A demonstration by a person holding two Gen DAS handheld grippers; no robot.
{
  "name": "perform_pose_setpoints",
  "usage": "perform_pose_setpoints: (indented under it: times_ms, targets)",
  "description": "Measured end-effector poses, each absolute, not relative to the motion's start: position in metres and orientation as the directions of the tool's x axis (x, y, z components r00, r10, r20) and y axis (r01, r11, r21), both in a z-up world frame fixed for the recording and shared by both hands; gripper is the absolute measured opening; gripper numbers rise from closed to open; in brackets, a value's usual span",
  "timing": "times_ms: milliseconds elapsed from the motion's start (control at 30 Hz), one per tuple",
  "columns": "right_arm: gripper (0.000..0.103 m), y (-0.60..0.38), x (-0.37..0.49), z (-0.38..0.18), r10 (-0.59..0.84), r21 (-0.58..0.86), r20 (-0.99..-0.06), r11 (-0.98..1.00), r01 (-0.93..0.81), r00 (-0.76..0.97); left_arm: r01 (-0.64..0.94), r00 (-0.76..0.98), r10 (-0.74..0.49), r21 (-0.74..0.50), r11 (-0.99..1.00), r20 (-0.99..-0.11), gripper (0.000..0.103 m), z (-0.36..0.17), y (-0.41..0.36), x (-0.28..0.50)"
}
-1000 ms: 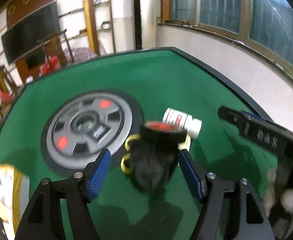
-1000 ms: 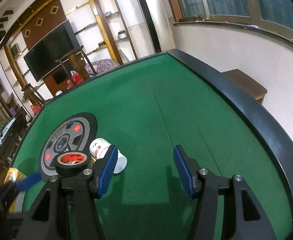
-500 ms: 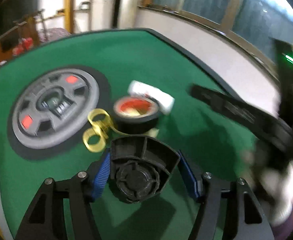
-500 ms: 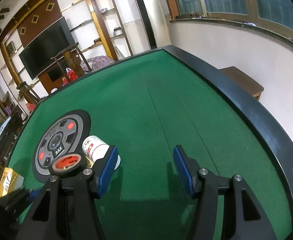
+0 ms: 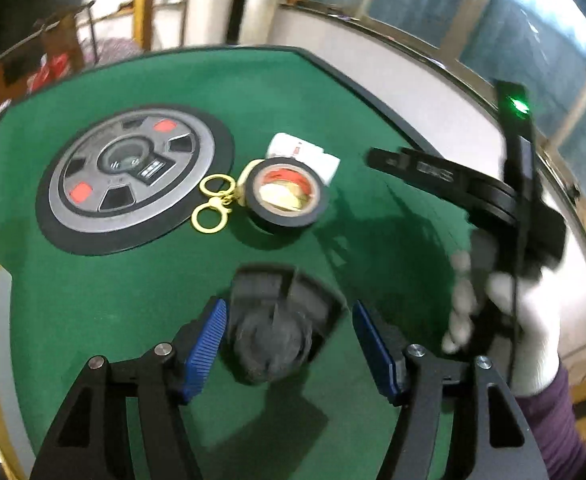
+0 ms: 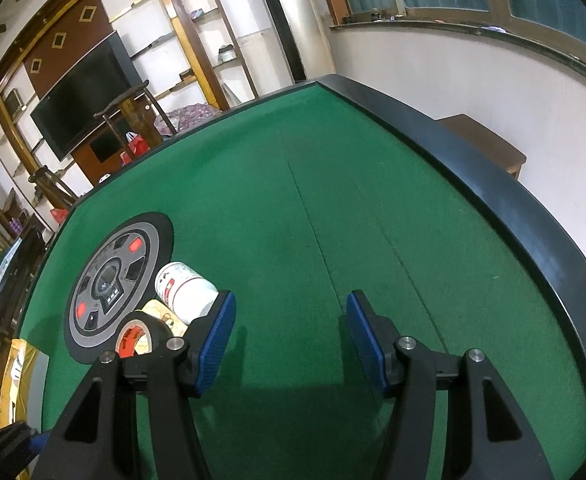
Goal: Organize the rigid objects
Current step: 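Lower the left gripper onto the black round plastic holder and close it, then lower the right gripper onto the black tape roll and grasp its rim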
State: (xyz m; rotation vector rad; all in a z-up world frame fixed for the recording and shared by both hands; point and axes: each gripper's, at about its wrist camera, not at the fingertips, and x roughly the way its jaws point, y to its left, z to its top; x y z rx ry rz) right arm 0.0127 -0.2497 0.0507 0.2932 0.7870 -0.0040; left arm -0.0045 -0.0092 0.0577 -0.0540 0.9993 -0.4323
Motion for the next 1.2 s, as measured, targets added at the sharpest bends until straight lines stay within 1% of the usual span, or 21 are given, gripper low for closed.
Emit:
perform_pose_setpoints:
  times_ms: [133,233,400,500,600,633,667,733,900,967,1067,1100,1133,1167,1200]
  targets:
    - [0.057,-0.249,0.011,0.05,0.127,0.28,-0.695,0.955,0.103,0.707,0.293,0.463,-0.353,-0.236,0.926,-0.813,0.069,0.048,-0.009,-0.003]
    - [0.057,-0.247,0.01,0.052,0.138,0.278,-0.691,0.957,0.085,0.71,0.287,0.468,-0.347,-0.232,0.929,-0.812,0.072,0.045,-0.012,-0.004]
    - [0.057,-0.244,0.01,0.052,0.134,0.267,-0.692,0.96,0.079,0.709,0.317,0.486,-0.301,-0.155,0.936,-0.82,0.073,0.036,-0.033,-0.009]
    - [0.057,-0.245,0.011,0.051,0.131,0.266,-0.696,0.96,0.084,0.706,0.318,0.53,-0.257,-0.092,0.944,-0.808,0.074,0.035,-0.042,-0.015]
    - [0.057,-0.243,0.011,0.051,0.134,0.264,-0.694,0.961,0.077,0.708,0.311,0.558,-0.25,-0.079,0.947,-0.792,0.074,0.033,-0.043,-0.014]
    - [0.057,-0.242,0.011,0.051,0.135,0.262,-0.692,0.962,0.072,0.709,0.319,0.56,-0.248,-0.071,0.945,-0.79,0.071,0.033,-0.043,-0.013]
    - [0.057,-0.242,0.012,0.052,0.138,0.262,-0.69,0.963,0.067,0.711,0.321,0.558,-0.255,-0.077,0.944,-0.79,0.071,0.032,-0.041,-0.01]
    - [0.057,-0.24,0.01,0.052,0.148,0.261,-0.68,0.964,0.049,0.718,0.31,0.543,-0.296,-0.141,0.94,-0.786,0.071,0.034,-0.032,-0.009]
    - [0.057,-0.234,0.008,0.055,0.198,0.277,-0.659,0.961,-0.011,0.726,0.279,0.541,-0.336,-0.213,0.937,-0.771,0.071,0.044,-0.011,-0.019]
    - [0.057,-0.229,0.005,0.058,0.246,0.299,-0.643,0.953,-0.058,0.725,0.27,0.547,-0.335,-0.217,0.938,-0.767,0.071,0.045,-0.006,-0.028]
    - [0.057,-0.217,0.0,0.062,0.341,0.335,-0.617,0.929,-0.154,0.71,0.25,0.571,-0.297,-0.182,0.951,-0.765,0.071,0.042,0.0,-0.04]
    - [0.056,-0.211,-0.001,0.061,0.37,0.343,-0.616,0.921,-0.185,0.696,0.245,0.567,-0.286,-0.173,0.954,-0.772,0.071,0.038,0.0,-0.041]
    - [0.052,-0.205,-0.001,0.06,0.388,0.343,-0.621,0.916,-0.209,0.681,0.237,0.542,-0.299,-0.198,0.951,-0.785,0.071,0.034,0.002,-0.039]
    - [0.048,-0.2,-0.001,0.058,0.394,0.336,-0.63,0.915,-0.223,0.669,0.233,0.55,-0.307,-0.21,0.949,-0.776,0.071,0.034,0.003,-0.039]
    - [0.04,-0.195,0.0,0.056,0.397,0.328,-0.638,0.916,-0.233,0.66,0.226,0.556,-0.308,-0.216,0.95,-0.772,0.071,0.035,0.005,-0.038]
